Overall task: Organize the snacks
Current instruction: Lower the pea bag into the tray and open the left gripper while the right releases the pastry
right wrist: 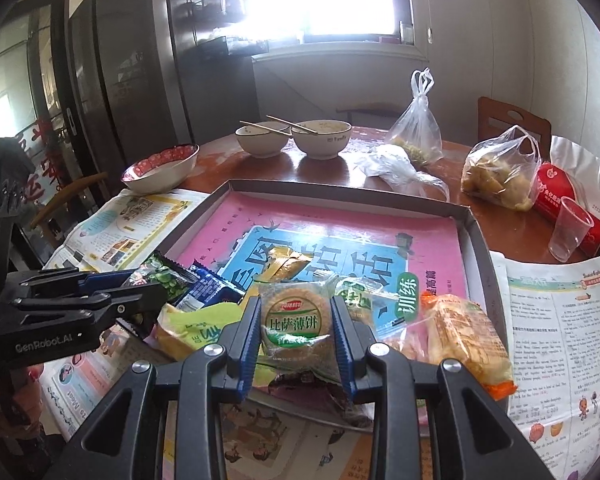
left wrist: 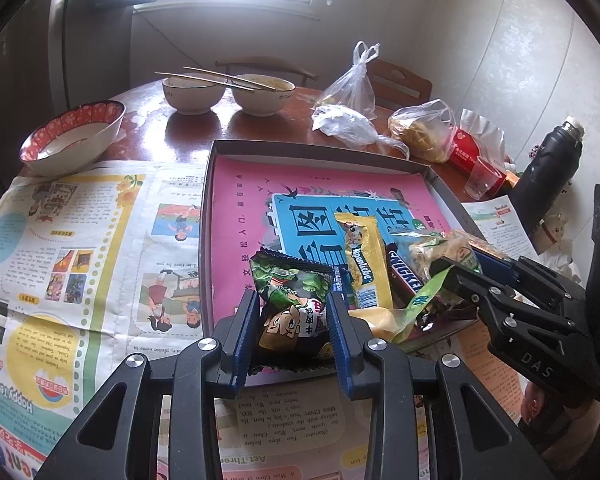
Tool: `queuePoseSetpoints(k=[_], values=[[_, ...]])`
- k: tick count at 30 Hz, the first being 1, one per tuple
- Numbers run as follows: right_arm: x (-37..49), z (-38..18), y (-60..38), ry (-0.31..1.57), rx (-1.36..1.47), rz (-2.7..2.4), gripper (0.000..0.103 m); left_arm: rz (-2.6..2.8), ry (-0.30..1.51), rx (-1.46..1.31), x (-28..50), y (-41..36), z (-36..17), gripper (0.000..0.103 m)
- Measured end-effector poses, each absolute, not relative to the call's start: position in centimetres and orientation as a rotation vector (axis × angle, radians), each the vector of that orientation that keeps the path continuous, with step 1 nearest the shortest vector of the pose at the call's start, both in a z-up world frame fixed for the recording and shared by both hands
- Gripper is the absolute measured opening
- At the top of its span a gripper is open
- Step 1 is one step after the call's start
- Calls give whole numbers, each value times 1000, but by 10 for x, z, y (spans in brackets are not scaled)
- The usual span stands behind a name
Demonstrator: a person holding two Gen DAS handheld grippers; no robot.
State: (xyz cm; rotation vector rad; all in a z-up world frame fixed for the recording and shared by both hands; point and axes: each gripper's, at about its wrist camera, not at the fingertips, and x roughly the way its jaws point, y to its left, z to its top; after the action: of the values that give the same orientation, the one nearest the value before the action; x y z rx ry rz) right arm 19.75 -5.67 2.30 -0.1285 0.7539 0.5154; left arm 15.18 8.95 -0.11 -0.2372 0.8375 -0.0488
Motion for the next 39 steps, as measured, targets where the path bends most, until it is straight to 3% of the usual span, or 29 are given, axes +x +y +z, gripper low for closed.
queuePoseSetpoints(k=[39], values=[[202,13,-47,772,-136,544,35,-47,846,-254,156,94,-3,35]])
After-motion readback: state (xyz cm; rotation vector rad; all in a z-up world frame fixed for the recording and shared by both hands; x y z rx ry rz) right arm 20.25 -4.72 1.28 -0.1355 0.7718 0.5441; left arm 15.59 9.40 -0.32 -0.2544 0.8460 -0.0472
